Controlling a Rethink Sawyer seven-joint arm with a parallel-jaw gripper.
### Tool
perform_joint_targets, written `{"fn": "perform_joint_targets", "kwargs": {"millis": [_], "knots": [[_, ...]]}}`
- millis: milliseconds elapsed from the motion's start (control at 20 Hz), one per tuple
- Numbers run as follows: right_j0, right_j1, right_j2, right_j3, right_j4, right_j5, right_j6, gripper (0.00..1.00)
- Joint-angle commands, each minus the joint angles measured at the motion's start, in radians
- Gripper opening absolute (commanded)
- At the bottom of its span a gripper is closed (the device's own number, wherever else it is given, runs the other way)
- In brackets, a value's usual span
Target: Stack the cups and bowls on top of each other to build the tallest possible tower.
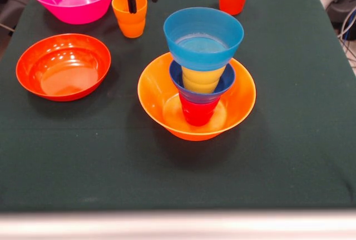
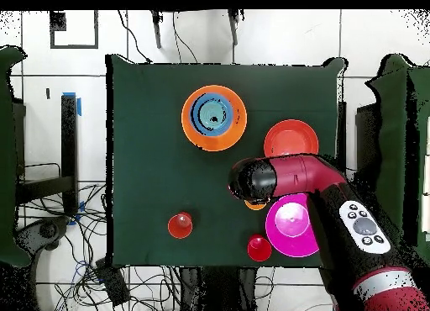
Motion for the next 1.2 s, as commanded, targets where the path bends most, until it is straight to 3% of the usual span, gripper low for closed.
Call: {"fn": "perform_joint_targets", "kwargs": {"millis": [50, 650, 900, 1100, 1200], "knots": [[0.003, 0.025, -0.025, 0.031, -0.051, -0.080, 0.059, 1.00], [0.011, 0.033, -0.060, 0.072, -0.070, -0.120, 0.069, 1.00], [0.027, 0.012, -0.066, 0.082, -0.064, -0.101, 0.070, 1.00], [0.024, -0.040, -0.047, 0.089, -0.018, -0.033, 0.039, 1.00], [0.039, -0.019, -0.054, 0.076, -0.026, -0.044, 0.053, 1.00]]}}
